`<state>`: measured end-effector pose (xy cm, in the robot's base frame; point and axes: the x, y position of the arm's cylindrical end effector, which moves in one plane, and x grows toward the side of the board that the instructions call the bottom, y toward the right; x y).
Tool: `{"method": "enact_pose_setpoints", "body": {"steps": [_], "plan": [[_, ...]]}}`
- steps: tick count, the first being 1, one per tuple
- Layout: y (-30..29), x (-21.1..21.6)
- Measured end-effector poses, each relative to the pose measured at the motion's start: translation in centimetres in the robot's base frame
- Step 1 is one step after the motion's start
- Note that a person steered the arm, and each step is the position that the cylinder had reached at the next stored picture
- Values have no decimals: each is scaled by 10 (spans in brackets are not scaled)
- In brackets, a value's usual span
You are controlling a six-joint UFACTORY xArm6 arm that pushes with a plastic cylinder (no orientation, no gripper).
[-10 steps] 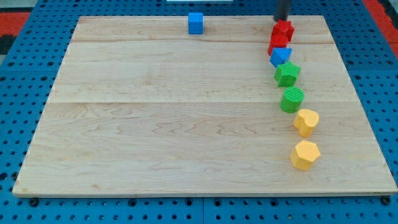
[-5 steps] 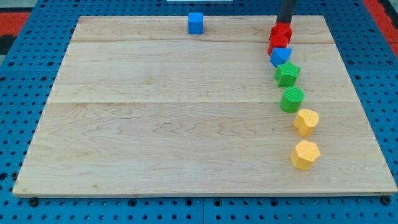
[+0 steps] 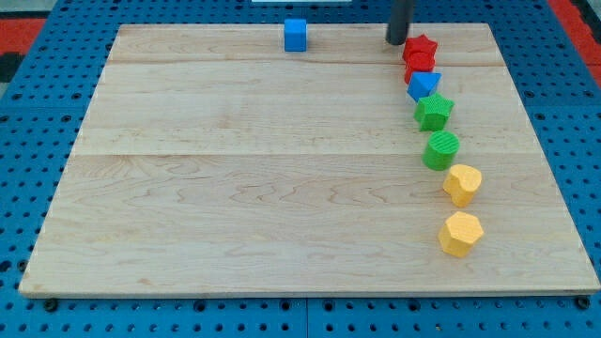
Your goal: Push the red star closer to the top of the red circle
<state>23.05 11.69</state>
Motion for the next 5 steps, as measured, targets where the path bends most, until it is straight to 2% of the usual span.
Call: {"method": "enact_pose_setpoints", "body": {"steps": [1, 2, 3, 4, 5], "plan": [[-31, 39], [-105, 62], [-190, 13], [-193, -19], [-131, -16]]}}
